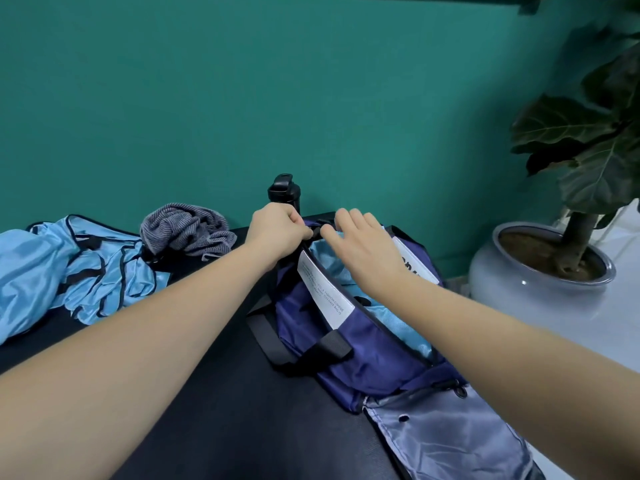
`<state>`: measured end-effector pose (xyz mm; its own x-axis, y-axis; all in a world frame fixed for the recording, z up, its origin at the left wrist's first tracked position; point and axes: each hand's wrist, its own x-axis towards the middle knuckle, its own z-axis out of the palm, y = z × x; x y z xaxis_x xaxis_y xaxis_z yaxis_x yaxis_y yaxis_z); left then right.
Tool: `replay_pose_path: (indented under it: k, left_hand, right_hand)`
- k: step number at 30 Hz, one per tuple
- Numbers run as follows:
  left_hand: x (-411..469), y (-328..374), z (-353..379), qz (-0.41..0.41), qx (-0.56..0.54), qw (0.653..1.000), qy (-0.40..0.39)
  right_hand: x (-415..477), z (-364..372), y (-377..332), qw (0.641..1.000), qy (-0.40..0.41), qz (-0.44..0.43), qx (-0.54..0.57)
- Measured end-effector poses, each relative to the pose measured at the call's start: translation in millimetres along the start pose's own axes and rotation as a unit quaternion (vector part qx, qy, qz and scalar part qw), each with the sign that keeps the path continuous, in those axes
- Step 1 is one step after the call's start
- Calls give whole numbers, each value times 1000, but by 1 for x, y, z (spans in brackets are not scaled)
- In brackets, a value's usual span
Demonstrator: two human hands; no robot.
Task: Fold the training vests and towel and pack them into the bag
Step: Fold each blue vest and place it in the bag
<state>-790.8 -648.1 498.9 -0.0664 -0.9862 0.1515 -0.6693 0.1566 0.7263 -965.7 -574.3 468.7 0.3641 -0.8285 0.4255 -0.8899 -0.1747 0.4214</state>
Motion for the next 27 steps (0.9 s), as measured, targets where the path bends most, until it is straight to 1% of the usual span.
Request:
replay_pose_path:
  k: [5,7,9,10,12,16,19,23,27]
  left_hand:
    - [-3,-2,0,8,-3,1000,-8]
    - [-5,-1,0,10,0,1000,-7]
    - [-7,0,1,13,5,1000,-7]
    - [-7,2,1,17,7,1000,-6]
    - [-9,4,1,28,9,1000,-4]
    - [-10,10,-1,57,16,998,2]
    - [-12,14,-1,75,15,997,4]
    - [-18,19,0,97,23,995,-4]
    - [-23,25,-2,109,7,994,0]
  right_hand:
    - [-35,23,-18,993,-64,71,65]
    - [-42,33,-18,990,-69,100,73]
    - [-42,39,-17,991,-64,106,59]
    - [-40,42,-17,991,-64,102,52]
    - [-35,49,-18,991,-89,90,50]
    - [-24,52,-22,976,-180,71,99]
    - [-20,52,-23,953,-260,60,140]
    - [-13,62,-23,945,-279,53,162]
    - [-5,48,-23,934,-332,14,133]
